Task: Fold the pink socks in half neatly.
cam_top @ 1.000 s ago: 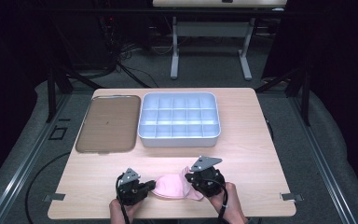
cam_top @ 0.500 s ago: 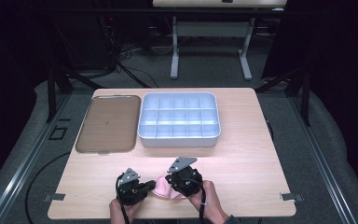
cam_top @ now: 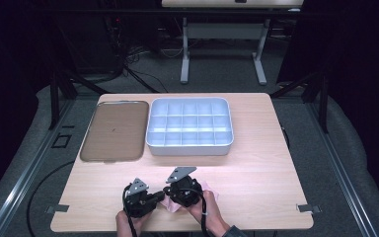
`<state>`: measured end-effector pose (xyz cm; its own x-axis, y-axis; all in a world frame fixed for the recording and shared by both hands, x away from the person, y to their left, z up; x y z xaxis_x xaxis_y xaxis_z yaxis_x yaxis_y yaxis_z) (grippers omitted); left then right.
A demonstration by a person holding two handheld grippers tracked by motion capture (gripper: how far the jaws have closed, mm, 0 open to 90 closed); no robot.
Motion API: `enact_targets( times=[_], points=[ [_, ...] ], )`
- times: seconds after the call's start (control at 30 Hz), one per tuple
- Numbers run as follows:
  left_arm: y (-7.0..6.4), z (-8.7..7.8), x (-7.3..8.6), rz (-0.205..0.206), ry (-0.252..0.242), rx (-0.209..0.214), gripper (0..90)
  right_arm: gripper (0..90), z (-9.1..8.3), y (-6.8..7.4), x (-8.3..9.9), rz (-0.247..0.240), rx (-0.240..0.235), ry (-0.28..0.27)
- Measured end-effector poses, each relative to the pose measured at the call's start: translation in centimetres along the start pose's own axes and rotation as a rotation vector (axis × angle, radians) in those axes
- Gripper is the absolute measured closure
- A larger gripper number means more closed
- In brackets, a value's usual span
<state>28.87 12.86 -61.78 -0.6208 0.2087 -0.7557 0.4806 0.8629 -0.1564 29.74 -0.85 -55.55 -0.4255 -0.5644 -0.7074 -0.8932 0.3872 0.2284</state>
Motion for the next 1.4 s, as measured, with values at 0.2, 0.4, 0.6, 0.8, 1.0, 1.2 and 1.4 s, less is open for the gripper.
enact_targets(
  times=[0.2, 0.4, 0.6, 0.8, 1.0, 1.2, 1.4],
  points=[
    [0.0, 0.0, 0.0, -0.002, -0.001, 0.003, 86.0, 52.7, -1.4, -1.2, 0.7, 0.063, -0.052, -0.07],
    [0.0, 0.0, 0.0, -0.005, 0.001, 0.005, 86.0, 52.6, -3.4, -2.8, 2.7, 0.092, 0.089, 0.015],
    [0.0, 0.0, 0.0, -0.003, -0.002, 0.003, 86.0, 49.3, -2.3, -3.1, 5.1, 0.076, 0.134, 0.079],
    [0.0, 0.0, 0.0, -0.005, 0.003, 0.008, 86.0, 57.1, -1.7, -2.1, 3.4, 0.017, 0.04, 0.067],
    [0.1, 0.0, 0.0, -0.006, 0.004, 0.01, 86.0, 67.8, 1.6, -2.1, 3.4, -0.021, 0.02, 0.183],
    [0.1, 0.0, 0.0, -0.008, 0.005, 0.01, 86.0, 88.2, 1.8, -2.0, 3.3, -0.019, 0.027, 0.15],
    [0.1, 0.0, 0.0, -0.008, 0.005, 0.011, 86.0, 89.7, 1.2, -1.9, 2.8, -0.001, 0.022, 0.094]
  ],
)
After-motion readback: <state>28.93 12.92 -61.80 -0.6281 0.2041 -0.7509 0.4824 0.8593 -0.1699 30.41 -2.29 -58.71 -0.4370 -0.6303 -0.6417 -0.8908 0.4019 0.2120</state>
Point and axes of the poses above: each handheld gripper's, and its own axes: z roughly forward along the jaws, x roughly out of its underside, y roughly to its left, the point moved 4 cm from there along z, roughly forward along the jaws, and after that the axes turned 12 degrees about -x, right-handed, at the moved point
